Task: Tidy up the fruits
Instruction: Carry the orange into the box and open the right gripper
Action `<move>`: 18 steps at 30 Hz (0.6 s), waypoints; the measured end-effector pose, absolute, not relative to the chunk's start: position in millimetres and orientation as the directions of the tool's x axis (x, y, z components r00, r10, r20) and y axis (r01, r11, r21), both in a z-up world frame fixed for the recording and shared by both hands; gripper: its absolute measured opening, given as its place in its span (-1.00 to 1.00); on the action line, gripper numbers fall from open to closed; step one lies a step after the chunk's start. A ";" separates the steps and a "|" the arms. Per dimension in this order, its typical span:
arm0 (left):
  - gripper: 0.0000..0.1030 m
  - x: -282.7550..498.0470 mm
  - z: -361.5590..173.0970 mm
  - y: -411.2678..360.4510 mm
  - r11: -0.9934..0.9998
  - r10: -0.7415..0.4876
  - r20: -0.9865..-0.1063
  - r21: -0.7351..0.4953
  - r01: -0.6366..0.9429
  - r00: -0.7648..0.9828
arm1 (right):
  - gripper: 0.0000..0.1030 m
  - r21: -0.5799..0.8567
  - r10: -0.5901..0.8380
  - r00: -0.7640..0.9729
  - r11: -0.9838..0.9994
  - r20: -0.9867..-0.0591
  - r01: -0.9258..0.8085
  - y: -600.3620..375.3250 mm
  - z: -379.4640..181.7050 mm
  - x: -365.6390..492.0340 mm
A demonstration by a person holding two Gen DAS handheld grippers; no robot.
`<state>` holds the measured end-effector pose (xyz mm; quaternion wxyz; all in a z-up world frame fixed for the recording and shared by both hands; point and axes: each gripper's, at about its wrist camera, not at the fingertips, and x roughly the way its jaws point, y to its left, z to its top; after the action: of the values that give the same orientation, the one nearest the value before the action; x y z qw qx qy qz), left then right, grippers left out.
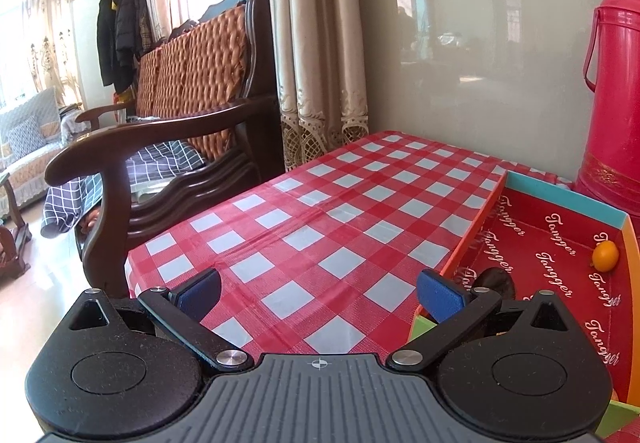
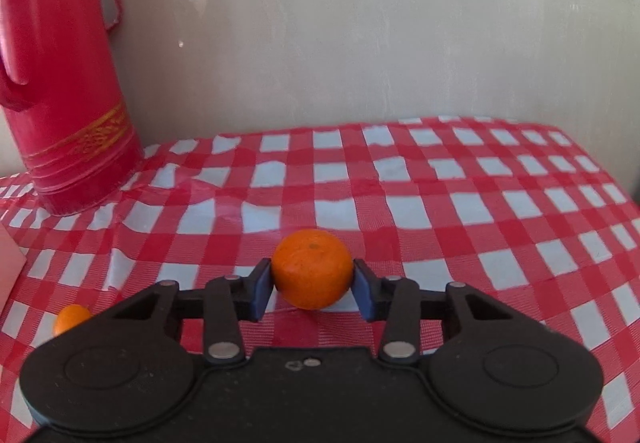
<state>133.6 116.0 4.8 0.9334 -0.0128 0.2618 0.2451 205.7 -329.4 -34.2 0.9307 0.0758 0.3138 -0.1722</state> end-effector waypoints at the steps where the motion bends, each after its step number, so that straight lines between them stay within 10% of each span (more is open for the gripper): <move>1: 0.99 133.3 4.5 116.7 0.878 0.454 -0.494 0.104 -0.468 0.741 | -0.34 0.029 -0.269 0.753 0.934 -0.600 0.356 -324.6 -31.0 203.8; 18: 0.99 130.9 2.5 124.3 0.854 0.493 -0.493 0.121 -0.505 0.716 | -0.34 0.064 0.129 0.860 0.992 -0.493 -0.112 -165.3 2.4 167.4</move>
<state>130.9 124.3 2.5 0.9263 -0.0112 0.2630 0.2695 167.4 -165.3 2.4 0.9643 0.0165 0.2566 0.0626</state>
